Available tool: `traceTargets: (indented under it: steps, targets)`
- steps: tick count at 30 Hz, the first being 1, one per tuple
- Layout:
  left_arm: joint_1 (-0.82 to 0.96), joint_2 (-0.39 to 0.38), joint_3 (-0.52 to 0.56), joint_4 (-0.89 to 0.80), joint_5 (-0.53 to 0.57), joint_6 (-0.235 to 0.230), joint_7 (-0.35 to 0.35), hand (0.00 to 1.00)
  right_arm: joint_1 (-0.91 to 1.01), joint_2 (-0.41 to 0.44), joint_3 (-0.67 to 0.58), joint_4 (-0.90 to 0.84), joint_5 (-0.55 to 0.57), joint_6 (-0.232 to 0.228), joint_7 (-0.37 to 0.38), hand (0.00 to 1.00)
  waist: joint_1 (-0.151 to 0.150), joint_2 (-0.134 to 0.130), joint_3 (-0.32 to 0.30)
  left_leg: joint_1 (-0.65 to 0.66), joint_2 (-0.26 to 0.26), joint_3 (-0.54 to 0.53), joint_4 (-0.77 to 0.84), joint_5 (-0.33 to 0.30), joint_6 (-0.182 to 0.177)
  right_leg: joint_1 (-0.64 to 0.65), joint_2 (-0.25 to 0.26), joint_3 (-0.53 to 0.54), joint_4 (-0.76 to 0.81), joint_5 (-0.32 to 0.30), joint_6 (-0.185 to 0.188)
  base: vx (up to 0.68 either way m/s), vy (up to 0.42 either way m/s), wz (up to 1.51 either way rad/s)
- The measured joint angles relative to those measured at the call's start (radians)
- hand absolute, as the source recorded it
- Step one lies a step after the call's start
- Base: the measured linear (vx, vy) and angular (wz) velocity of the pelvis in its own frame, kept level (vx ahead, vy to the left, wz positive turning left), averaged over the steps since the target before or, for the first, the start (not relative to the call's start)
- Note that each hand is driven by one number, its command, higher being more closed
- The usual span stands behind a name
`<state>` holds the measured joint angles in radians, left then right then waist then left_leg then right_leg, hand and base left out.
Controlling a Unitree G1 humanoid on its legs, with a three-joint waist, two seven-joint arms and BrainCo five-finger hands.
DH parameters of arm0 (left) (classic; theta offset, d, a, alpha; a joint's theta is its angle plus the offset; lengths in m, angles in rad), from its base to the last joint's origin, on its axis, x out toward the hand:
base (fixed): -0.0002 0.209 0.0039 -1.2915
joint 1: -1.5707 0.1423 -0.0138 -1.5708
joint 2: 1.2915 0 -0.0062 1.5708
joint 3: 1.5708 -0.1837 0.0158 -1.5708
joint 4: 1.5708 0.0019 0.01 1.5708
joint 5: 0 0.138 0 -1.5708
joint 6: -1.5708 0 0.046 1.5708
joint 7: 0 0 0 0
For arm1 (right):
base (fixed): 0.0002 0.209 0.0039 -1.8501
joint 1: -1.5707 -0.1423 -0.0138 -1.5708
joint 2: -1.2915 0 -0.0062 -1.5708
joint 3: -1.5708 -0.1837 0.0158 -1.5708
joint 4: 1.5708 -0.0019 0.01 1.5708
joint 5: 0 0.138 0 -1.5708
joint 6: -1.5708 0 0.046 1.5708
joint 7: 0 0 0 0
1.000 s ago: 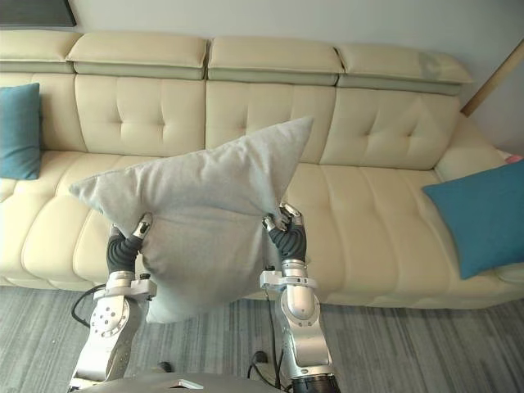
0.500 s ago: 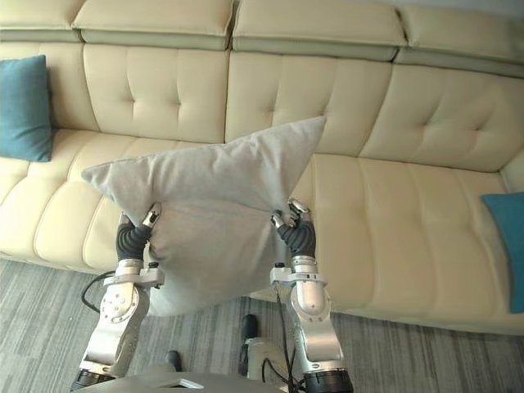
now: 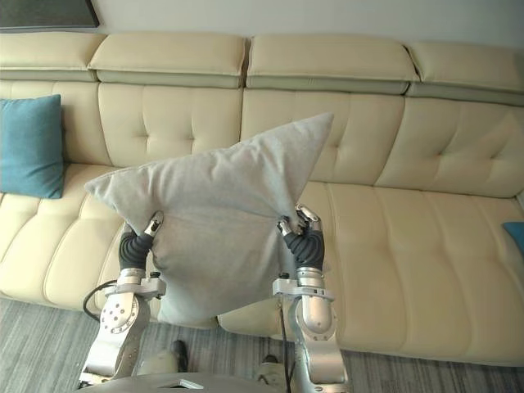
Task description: Pick up cushions and gather them together orderly.
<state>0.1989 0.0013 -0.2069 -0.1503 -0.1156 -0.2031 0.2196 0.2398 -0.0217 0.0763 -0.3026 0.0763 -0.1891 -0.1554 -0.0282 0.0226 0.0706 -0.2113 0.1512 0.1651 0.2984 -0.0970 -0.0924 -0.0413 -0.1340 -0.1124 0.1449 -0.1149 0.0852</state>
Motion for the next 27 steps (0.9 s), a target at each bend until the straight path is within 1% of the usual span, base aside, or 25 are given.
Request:
traceTargets:
  steps: [2,4,5,6,8,9,13,14,15,16,17,18,19,21,22,23,24,25,27]
  targets:
    - [0.003,0.012,0.001,-0.005,-0.001,0.000,0.000,1.00,-0.005,0.004,0.000,0.001,-0.005,0.000,0.001,1.00,0.003,-0.009,-0.005,0.025,-0.018,0.023,-0.018,-0.002,0.008,0.004,-0.015,0.029,-0.017,0.008,-0.001,0.02,0.122,-0.30]
    - [0.002,0.018,0.001,-0.012,0.000,0.000,-0.002,1.00,-0.010,0.006,0.000,0.002,-0.005,0.000,0.002,1.00,-0.002,-0.016,-0.010,0.041,-0.027,0.047,-0.041,0.002,0.014,0.003,-0.018,0.055,-0.034,0.020,0.008,-0.01,0.041,-0.38]
    - [0.002,0.017,-0.001,-0.016,0.000,0.000,-0.005,1.00,-0.018,0.009,-0.002,0.006,-0.006,0.000,0.002,1.00,-0.015,-0.016,-0.010,0.044,-0.024,0.060,-0.043,0.002,0.014,0.002,-0.015,0.074,-0.051,0.031,0.016,-0.01,0.001,-0.35]
    - [0.002,0.017,-0.003,-0.016,0.000,0.001,-0.006,1.00,-0.020,0.006,-0.005,0.008,-0.007,0.000,0.000,1.00,-0.024,-0.016,-0.010,0.050,-0.022,0.064,-0.049,0.002,0.014,0.003,-0.012,0.083,-0.060,0.040,0.017,-0.02,-0.011,-0.50]
    - [0.000,0.016,-0.004,-0.016,-0.001,0.002,-0.006,1.00,-0.020,0.005,-0.006,0.010,-0.021,0.000,-0.001,1.00,-0.034,-0.016,-0.011,0.072,-0.019,0.086,-0.073,0.004,0.012,0.002,-0.006,0.111,-0.077,0.060,0.011,-0.01,-0.003,-0.51]
    - [-0.003,0.016,-0.005,-0.016,-0.001,0.005,-0.006,1.00,-0.022,0.005,-0.009,0.018,-0.044,0.000,-0.008,1.00,-0.039,-0.016,-0.012,0.087,-0.018,0.098,-0.089,0.004,0.011,0.003,-0.002,0.135,-0.092,0.080,0.004,-0.01,0.008,-0.56]
    - [-0.057,0.020,-0.004,-0.014,0.000,0.008,0.013,1.00,-0.095,0.013,-0.007,0.095,-0.062,0.001,-0.049,1.00,-0.043,-0.024,-0.012,0.099,-0.022,0.162,-0.143,0.026,0.020,-0.045,0.000,0.192,-0.107,0.128,-0.010,-0.06,0.025,-0.51]
    - [-0.101,0.026,-0.001,-0.013,-0.001,0.007,0.029,1.00,-0.130,0.018,-0.006,0.096,-0.068,0.001,-0.063,1.00,-0.038,-0.022,0.002,0.079,-0.017,0.178,-0.140,0.033,0.025,-0.075,0.004,0.211,-0.107,0.154,-0.011,-0.08,0.023,-0.39]
    - [-0.132,0.031,0.001,-0.013,-0.001,0.007,0.043,1.00,-0.158,0.018,-0.002,0.096,-0.070,0.001,-0.077,1.00,-0.034,-0.019,-0.001,0.044,-0.011,0.189,-0.130,0.038,0.029,-0.114,0.008,0.218,-0.106,0.179,-0.008,-0.22,0.047,-0.56]
    - [-0.200,0.045,0.005,-0.021,0.000,0.004,0.087,1.00,-0.228,0.020,0.006,0.095,-0.077,0.001,-0.116,1.00,-0.026,-0.012,-0.005,-0.049,0.013,0.208,-0.092,0.035,0.037,-0.207,0.026,0.222,-0.106,0.239,-0.016,-0.22,0.041,-0.47]
    - [-0.227,0.052,0.008,-0.025,0.000,0.002,0.106,1.00,-0.259,0.023,0.010,0.095,-0.078,0.001,-0.131,1.00,-0.026,-0.015,-0.002,-0.085,0.018,0.212,-0.081,0.030,0.043,-0.237,0.027,0.220,-0.106,0.246,-0.019,-0.27,0.042,-0.39]
    - [-0.264,0.063,0.010,-0.025,0.001,0.001,0.132,1.00,-0.301,0.024,0.019,0.094,-0.079,0.001,-0.159,1.00,-0.026,-0.021,0.002,-0.125,0.019,0.217,-0.055,0.020,0.049,-0.269,0.020,0.214,-0.105,0.247,-0.019,-0.17,0.019,-0.16]
    - [-0.294,0.066,0.009,-0.025,0.001,0.001,0.166,1.00,-0.345,0.026,0.025,0.093,-0.081,0.001,-0.186,1.00,-0.019,-0.015,0.005,-0.165,0.025,0.219,-0.017,0.017,0.054,-0.297,0.018,0.211,-0.098,0.249,-0.015,-0.19,0.024,-0.13]
    - [-0.339,0.067,0.010,-0.025,0.002,0.000,0.201,1.00,-0.400,0.026,0.029,0.091,-0.081,0.001,-0.217,1.00,-0.002,-0.003,0.013,-0.209,0.036,0.216,0.023,0.009,0.059,-0.333,0.020,0.208,-0.082,0.249,-0.014,-0.14,0.017,-0.04]
    - [-0.387,0.071,0.012,-0.027,0.003,-0.002,0.231,1.00,-0.452,0.027,0.031,0.089,-0.081,0.001,-0.244,1.00,0.013,0.003,0.016,-0.252,0.039,0.211,0.041,0.009,0.058,-0.370,0.020,0.203,-0.070,0.246,-0.011,-0.18,-0.007,0.13]
    - [-0.435,0.079,0.019,-0.026,0.004,-0.003,0.251,1.00,-0.503,0.027,0.031,0.090,-0.081,0.001,-0.265,1.00,0.019,0.006,0.018,-0.296,0.039,0.202,0.051,0.012,0.056,-0.405,0.016,0.189,-0.059,0.238,-0.003,-0.19,-0.018,0.22]
    - [-0.471,0.086,0.026,-0.025,0.011,-0.003,0.266,1.00,-0.541,0.028,0.030,0.090,-0.082,0.001,-0.280,1.00,0.022,0.007,0.021,-0.324,0.037,0.192,0.056,0.018,0.059,-0.429,0.014,0.177,-0.052,0.229,0.000,-0.21,-0.037,0.36]
    - [-0.544,0.104,0.044,-0.013,0.022,-0.003,0.286,1.00,-0.613,0.028,0.029,0.094,-0.082,0.001,-0.307,1.00,0.027,0.013,0.030,-0.372,0.037,0.178,0.058,0.032,0.060,-0.469,0.011,0.160,-0.040,0.219,0.007,-0.20,-0.050,0.39]
    - [-0.690,0.128,0.079,0.057,0.023,-0.004,0.311,1.00,-0.753,0.033,0.010,0.141,-0.082,0.001,-0.343,1.00,0.038,0.024,0.044,-0.435,0.035,0.157,0.040,0.077,0.053,-0.537,0.013,0.138,-0.013,0.219,0.007,-0.21,-0.062,0.35]
